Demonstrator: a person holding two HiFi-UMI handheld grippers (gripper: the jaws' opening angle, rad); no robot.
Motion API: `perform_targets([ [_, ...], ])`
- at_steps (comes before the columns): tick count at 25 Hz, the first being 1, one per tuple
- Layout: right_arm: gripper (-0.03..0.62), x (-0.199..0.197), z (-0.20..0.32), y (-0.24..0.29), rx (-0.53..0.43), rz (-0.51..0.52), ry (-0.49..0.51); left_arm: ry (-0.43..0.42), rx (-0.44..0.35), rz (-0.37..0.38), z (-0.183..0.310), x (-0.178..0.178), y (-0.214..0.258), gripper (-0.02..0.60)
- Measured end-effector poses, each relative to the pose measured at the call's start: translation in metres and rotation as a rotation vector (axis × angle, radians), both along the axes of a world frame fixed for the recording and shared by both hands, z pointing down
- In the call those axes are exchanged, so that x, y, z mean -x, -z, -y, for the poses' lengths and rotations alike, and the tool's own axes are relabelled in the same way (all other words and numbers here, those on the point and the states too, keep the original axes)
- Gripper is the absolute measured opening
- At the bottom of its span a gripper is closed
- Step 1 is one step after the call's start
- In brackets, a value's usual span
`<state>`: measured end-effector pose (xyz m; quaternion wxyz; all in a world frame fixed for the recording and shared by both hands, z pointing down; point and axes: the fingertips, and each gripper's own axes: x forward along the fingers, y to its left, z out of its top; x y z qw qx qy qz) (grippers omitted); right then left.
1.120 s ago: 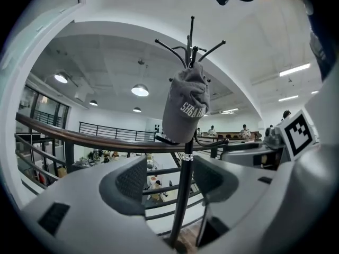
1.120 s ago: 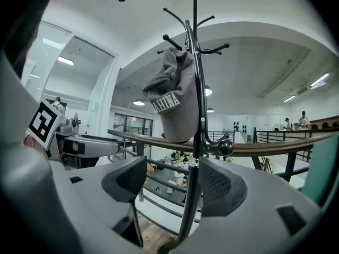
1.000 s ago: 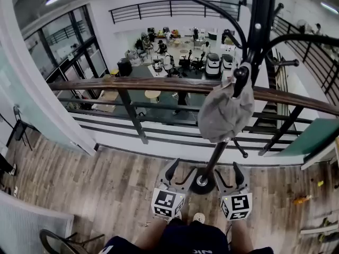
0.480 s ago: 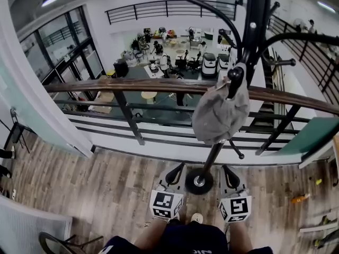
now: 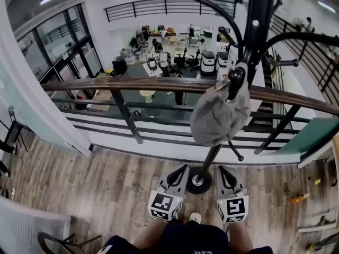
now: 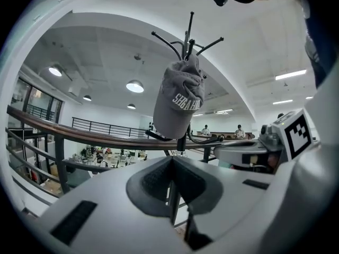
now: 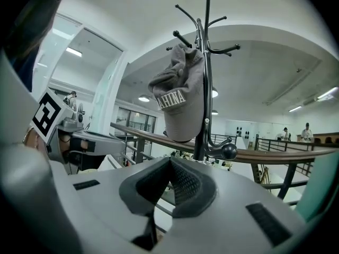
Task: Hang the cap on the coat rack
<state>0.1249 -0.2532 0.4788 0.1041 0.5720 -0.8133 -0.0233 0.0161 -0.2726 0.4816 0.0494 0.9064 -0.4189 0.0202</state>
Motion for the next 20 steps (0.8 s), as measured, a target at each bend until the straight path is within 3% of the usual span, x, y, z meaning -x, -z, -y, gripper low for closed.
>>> perform_targets([
  [20, 0.007, -0.0034, 0.0026, -0.0057, 0.012, 0.034, -0.020, 0.003, 0.007, 0.017, 0.0009, 0.0101, -0.0056, 0.002],
])
